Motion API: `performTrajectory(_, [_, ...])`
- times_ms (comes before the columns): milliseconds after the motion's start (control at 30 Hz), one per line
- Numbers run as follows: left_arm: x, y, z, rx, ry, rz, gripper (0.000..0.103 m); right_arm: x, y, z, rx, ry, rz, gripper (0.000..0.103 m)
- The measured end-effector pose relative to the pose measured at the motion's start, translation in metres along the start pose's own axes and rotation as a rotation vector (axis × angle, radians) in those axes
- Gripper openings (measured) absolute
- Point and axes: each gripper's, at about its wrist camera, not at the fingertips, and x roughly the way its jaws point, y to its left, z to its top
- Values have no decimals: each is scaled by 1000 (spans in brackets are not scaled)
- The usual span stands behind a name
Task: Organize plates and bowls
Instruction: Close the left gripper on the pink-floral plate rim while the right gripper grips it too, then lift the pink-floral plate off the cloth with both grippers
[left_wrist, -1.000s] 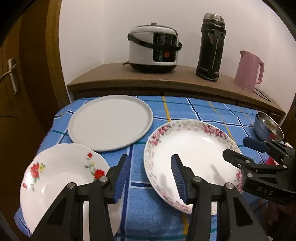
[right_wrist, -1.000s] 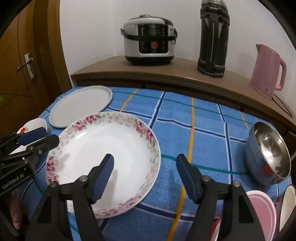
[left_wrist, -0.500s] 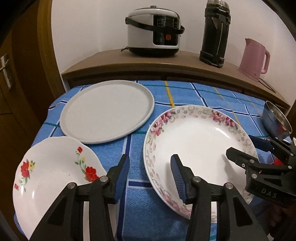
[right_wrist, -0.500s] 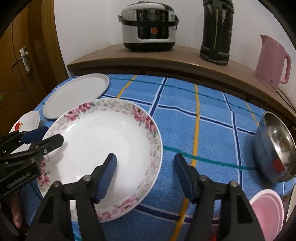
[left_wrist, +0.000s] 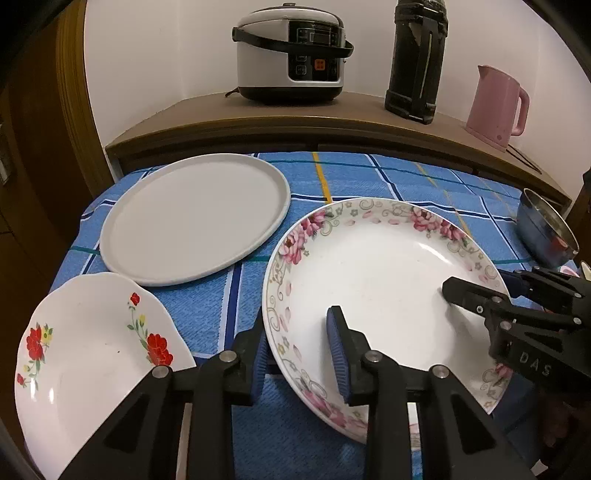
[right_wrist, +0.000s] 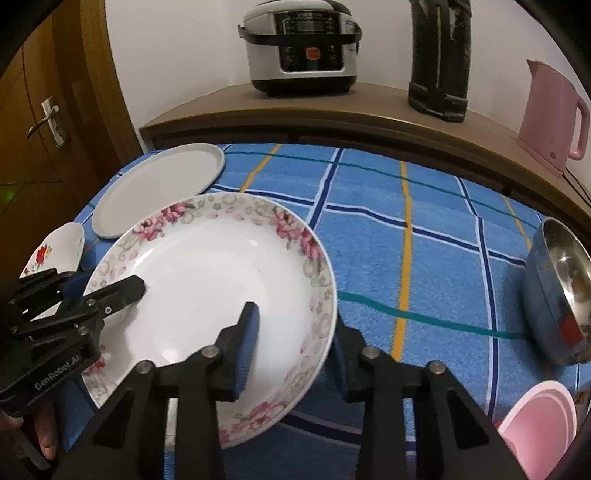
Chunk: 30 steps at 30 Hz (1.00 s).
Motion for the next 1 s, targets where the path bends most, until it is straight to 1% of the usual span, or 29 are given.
performTrajectory(100, [-1,0,0,0,-4,3,31,-1,-2,0,6,-3,1,30])
performTrajectory(200, [-2,0,-1,-3,-10,10,31,-2,1,-1,-12,-6,-8,30])
performTrajectory(467, [-4,0,-1,-3,-26,24,31,-3,1,0,-8,-7,6,30])
performTrajectory(633, [-8,4,0,-21,-50,37,29,-8,3,-1,-18,-41,8,26])
performTrajectory(767, [-11,6,1,-31,-61,39,28,-10,4,-1,-15,-55,25,26])
performTrajectory(1000, [-18,8,4,-35,-93,43,28,-17,5,-1,-23,-93,26,25])
